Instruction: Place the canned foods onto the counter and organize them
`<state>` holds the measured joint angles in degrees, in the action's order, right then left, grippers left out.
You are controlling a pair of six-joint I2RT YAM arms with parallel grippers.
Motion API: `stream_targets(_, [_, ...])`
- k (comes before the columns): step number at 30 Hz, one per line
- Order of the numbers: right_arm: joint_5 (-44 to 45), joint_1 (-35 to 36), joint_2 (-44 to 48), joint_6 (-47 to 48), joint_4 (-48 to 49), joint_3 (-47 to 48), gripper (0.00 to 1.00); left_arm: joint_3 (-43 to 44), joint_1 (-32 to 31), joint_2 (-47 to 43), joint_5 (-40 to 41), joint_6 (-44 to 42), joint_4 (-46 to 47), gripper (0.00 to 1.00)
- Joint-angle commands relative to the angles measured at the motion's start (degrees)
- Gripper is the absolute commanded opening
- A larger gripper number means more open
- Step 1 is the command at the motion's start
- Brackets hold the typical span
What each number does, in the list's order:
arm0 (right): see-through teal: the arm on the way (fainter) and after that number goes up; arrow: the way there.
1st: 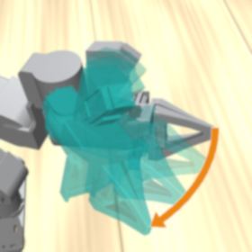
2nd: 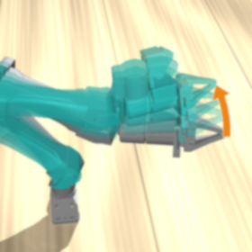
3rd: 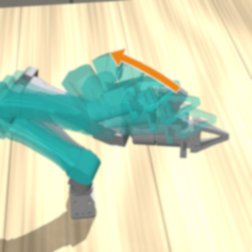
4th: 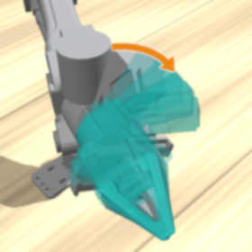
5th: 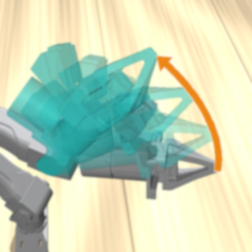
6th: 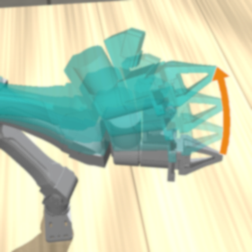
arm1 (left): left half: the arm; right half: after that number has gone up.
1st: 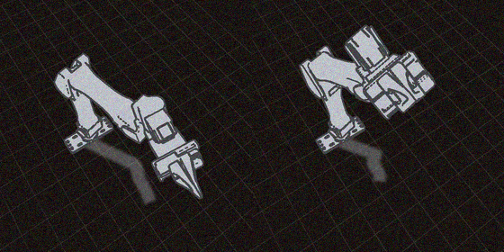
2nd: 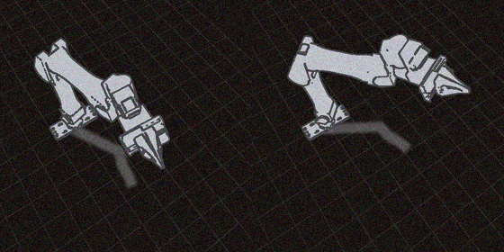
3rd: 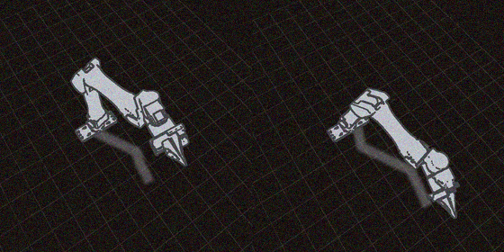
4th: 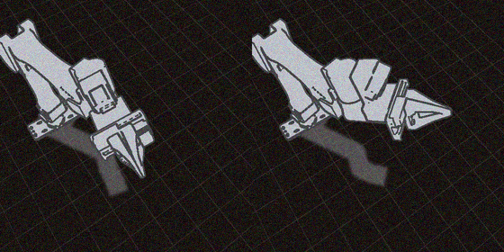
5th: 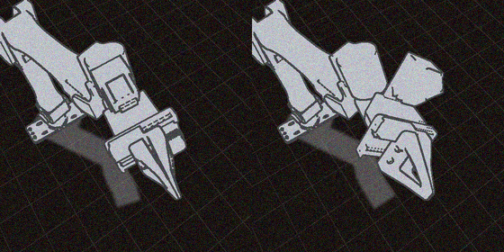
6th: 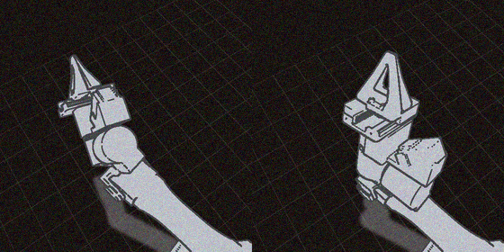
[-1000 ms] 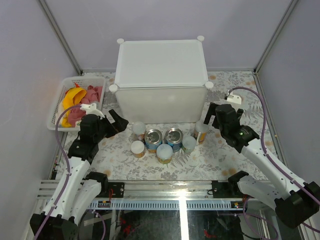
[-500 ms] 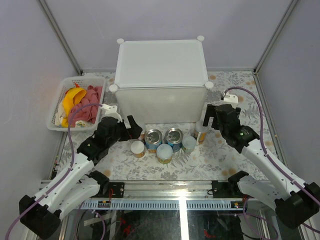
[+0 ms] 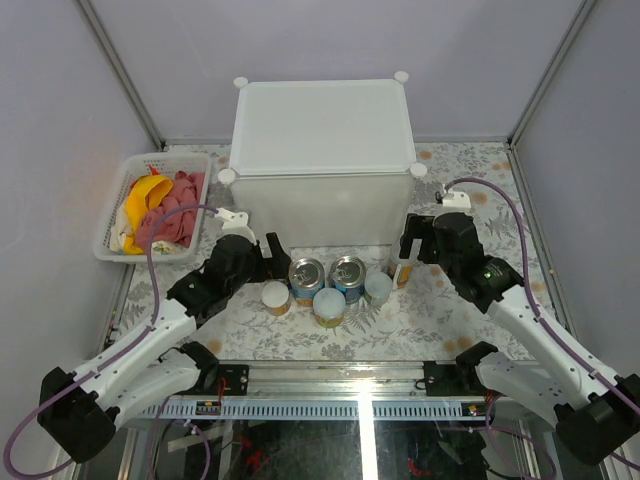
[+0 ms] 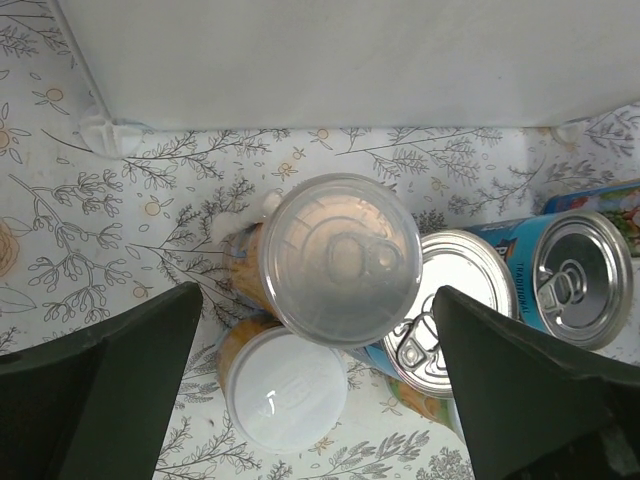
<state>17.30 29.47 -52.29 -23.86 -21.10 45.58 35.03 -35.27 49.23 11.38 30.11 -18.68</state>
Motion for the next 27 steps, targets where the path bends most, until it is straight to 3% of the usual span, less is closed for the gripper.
stream_targets(1, [-1.1, 2.2, -0.4, 0.1, 2.1, -0.1, 0.99, 2.0, -1.0, 1.1, 3.8, -0.3, 5.2, 1.0])
stream_targets(18, [6.4, 5.5, -5.2, -3.0, -1.4, 3.0, 0.99, 2.5, -1.9, 3.5, 5.8, -1.0, 7.5, 1.0])
stream_targets(27, [3.9, 6.1, -5.6, -3.0, 0.9, 0.2, 0.99, 2.6, -1.8, 4.0, 5.9, -1.1, 7.8, 1.0])
